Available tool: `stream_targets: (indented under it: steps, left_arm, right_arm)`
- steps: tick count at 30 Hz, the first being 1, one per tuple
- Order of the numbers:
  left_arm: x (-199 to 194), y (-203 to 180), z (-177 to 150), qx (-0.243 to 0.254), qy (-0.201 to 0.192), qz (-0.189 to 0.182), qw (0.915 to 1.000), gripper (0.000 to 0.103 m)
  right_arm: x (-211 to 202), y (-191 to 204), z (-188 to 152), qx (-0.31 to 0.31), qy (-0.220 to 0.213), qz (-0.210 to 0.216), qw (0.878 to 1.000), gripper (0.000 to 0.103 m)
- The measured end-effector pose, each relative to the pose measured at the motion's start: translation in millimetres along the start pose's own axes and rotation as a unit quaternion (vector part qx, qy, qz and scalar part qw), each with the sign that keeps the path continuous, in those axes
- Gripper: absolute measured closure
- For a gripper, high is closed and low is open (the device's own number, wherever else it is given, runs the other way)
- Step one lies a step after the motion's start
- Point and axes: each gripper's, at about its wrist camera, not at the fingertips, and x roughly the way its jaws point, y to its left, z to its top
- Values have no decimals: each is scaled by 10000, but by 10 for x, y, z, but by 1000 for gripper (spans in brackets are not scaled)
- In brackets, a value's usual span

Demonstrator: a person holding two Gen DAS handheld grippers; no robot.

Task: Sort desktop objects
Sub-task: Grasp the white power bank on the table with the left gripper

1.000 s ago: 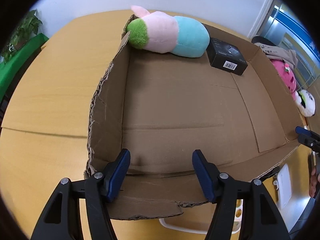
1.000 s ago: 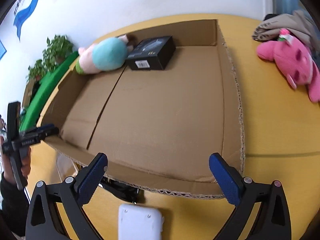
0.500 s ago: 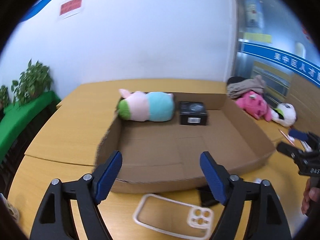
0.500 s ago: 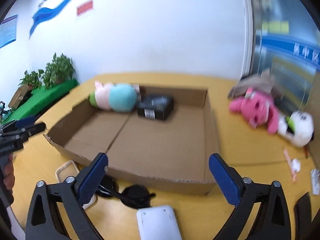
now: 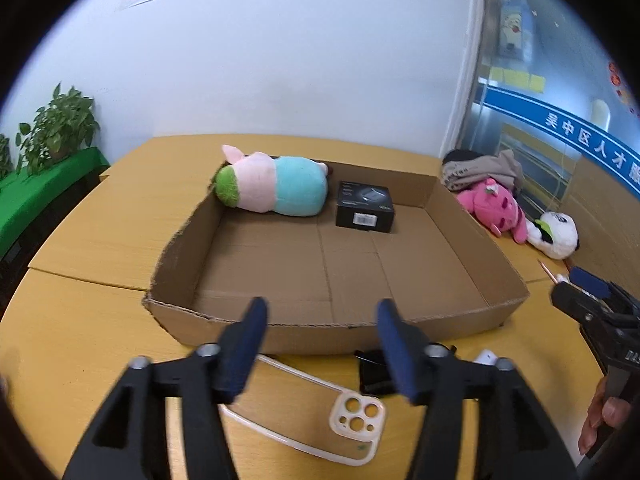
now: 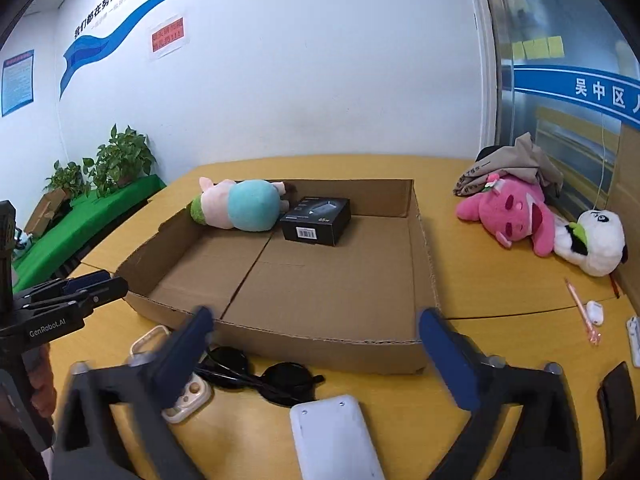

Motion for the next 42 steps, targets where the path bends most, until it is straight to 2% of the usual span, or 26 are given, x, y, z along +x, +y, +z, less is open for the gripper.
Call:
stream_targets:
  steps: [4, 7, 9, 15, 18, 21, 23, 27, 31, 36, 42]
  left_arm:
    - [166, 269, 26, 18, -12, 110, 9999, 36]
    - [467, 549, 26, -105, 298, 275, 9991, 36]
    - [618, 675, -1, -191, 502, 238, 9983, 36]
    - [616, 651, -85, -133, 575, 252, 9979, 36]
    - [582, 663, -102, -224, 592, 81, 9980, 36]
    - [530, 616, -103, -129, 510, 199, 9984, 36]
    - [458, 572, -87, -86, 396, 272, 9988, 36]
    - [242, 438, -50, -33, 107, 214, 9997, 36]
    - [80, 290, -64, 59, 11, 95, 9999, 31]
    - [-37, 205, -90, 31, -31, 25, 10000, 31]
    - [-16, 149, -150, -2, 105, -31, 9999, 31]
  right_arm:
    - [94, 55, 7, -168, 47, -17, 9998, 0]
    - [291, -1, 4, -103, 162, 113, 9998, 0]
    - [495, -70, -10, -83, 370, 11, 9993, 0]
    - [870, -326, -150, 56, 770, -389, 9963, 0]
    - [946, -440, -189, 18, 832, -528, 9951, 1]
    - [937, -472, -167, -109, 841, -673, 9941, 0]
    - [863, -473, -140, 1, 776, -509, 9957, 0]
    - [581, -281, -71, -101, 410, -393, 9983, 0]
    - [395, -60, -22, -320, 136, -387, 9986, 0]
    - [349, 92, -6, -628, 110, -632, 9960, 0]
    - [323, 56, -61, -452, 253, -482, 9975, 0]
